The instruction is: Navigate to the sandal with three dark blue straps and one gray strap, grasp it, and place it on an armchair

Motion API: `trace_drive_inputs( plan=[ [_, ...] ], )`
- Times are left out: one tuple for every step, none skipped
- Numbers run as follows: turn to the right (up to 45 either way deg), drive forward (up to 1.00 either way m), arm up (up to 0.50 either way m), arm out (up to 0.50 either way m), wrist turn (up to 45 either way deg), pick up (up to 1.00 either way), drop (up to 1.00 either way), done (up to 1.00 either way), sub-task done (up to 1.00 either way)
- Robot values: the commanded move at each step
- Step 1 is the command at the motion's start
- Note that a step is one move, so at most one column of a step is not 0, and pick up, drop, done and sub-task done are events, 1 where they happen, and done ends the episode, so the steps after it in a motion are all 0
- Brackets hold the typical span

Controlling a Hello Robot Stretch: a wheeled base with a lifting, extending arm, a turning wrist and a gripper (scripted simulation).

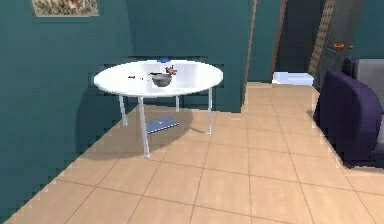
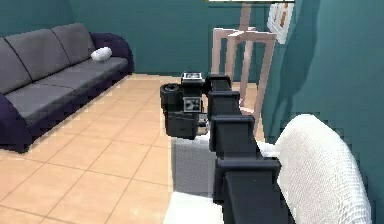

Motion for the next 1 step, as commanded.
trace_drive_inputs(
  plan=[
    [0.0, 0.0, -0.5, 0.0, 0.0, 0.0, 0.0, 0.0, 0.0]
  ],
)
